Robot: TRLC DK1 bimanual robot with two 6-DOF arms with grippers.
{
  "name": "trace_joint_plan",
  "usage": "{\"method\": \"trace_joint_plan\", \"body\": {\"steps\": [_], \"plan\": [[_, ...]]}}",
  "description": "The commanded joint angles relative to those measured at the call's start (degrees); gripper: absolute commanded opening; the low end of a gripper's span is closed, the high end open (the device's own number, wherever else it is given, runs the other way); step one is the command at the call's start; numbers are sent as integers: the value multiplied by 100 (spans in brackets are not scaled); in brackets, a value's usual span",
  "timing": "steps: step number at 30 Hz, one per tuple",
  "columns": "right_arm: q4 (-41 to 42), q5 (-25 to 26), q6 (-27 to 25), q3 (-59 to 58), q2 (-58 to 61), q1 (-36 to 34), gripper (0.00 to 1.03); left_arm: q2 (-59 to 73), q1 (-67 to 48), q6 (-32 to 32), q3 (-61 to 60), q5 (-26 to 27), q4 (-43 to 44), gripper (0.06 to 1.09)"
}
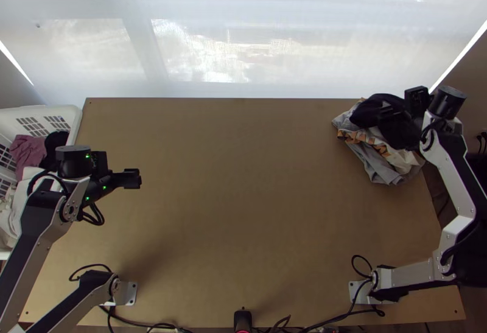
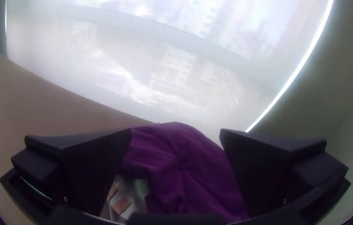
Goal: Fold the t-shirt
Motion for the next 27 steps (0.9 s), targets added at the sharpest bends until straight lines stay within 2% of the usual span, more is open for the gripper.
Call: {"method": "trace_joint_plan", "body": {"steps": [1,6,10,20,27], "plan": [[-27,-25,245,820,868,-7,98,-179,62,10,-126,5,-108,103],[-1,63,386,1022,1694,-130,98,-319,80,72,-240,5,-231,103],[-1,107,456,512,1800,-122,98,-451,115,133,-319,5,-310,103],[509,415,456,-1333,1272,221,98,-548,141,124,-390,14,-310,103],[536,424,553,-1307,420,186,98,-891,141,142,-284,-12,-389,103]]}}
